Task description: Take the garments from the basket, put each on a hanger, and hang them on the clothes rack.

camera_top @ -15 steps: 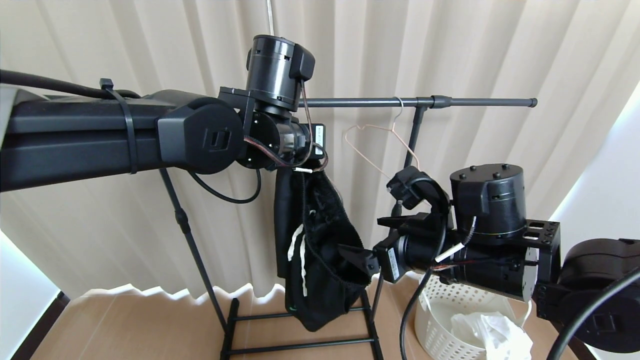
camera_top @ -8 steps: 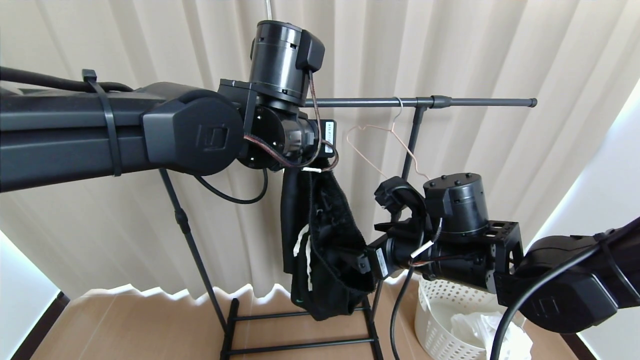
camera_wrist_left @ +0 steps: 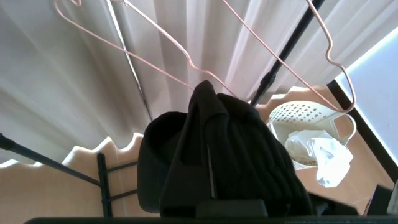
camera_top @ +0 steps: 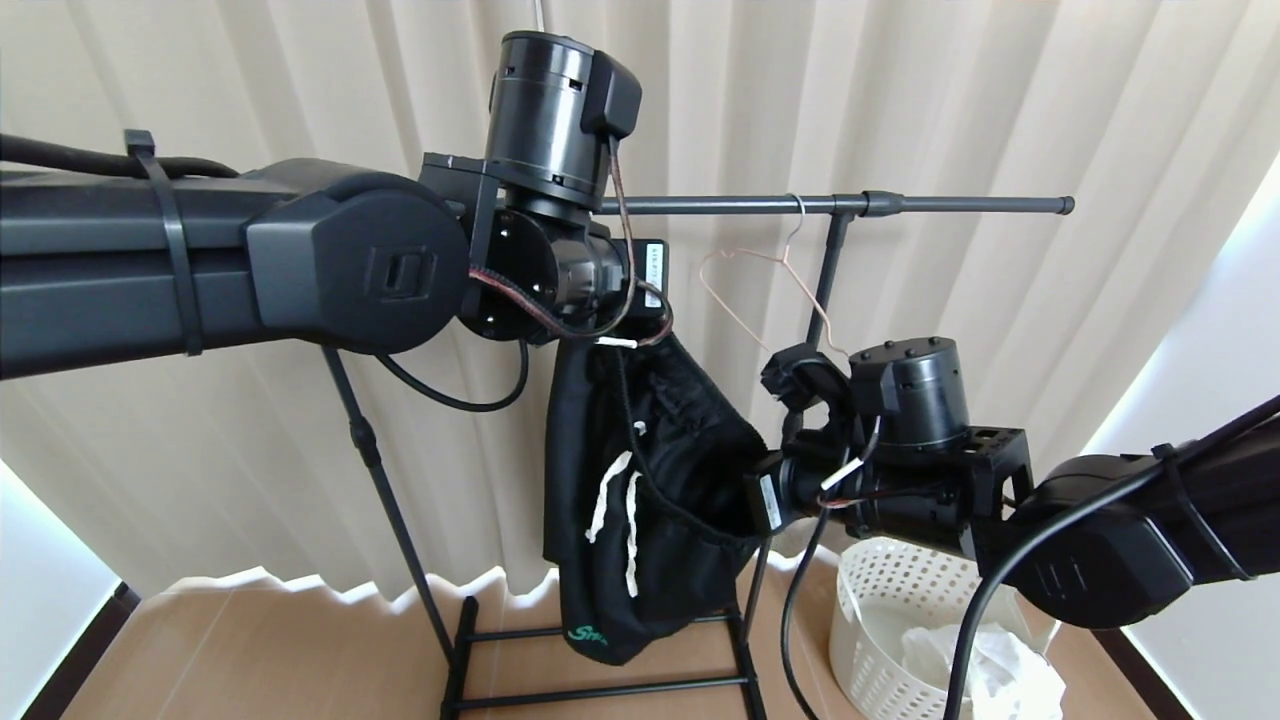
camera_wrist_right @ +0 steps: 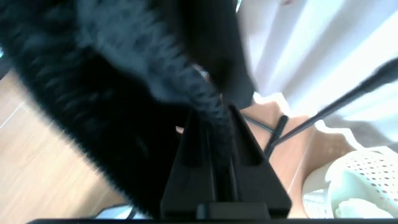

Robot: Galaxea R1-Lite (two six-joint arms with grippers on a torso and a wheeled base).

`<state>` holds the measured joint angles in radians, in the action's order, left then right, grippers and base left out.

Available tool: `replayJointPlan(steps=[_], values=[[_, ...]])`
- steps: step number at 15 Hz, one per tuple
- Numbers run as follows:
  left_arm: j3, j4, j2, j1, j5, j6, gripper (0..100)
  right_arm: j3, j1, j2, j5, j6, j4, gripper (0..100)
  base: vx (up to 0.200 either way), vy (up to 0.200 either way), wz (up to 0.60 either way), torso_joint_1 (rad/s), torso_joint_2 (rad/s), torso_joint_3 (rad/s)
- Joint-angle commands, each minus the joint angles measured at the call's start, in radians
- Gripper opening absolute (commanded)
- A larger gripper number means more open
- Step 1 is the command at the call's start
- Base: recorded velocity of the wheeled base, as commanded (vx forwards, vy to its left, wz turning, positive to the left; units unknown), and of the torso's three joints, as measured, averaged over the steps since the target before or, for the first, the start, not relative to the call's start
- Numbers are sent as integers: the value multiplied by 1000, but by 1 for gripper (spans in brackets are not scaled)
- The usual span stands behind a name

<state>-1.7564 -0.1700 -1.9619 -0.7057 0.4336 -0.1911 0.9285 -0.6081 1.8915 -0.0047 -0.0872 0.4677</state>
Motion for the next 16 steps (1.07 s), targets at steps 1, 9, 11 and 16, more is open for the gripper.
replayJointPlan(steps=[1,9,11,16], values=[[46,0,17,6,0,-1,0,21,65,-26,0,3,-1,0,0,0,0,0,0,0],[397,29,-31,60,-7,-5,0,58,183,-92,-9,7,-14,0,0,0,0,0,0,0],[433,53,-37,57,-10,-1,100,58,185,-92,-11,7,-14,0,0,0,0,0,0,0],[462,64,-6,81,-164,4,100,67,215,-91,-11,9,-12,0,0,0,0,0,0,0]])
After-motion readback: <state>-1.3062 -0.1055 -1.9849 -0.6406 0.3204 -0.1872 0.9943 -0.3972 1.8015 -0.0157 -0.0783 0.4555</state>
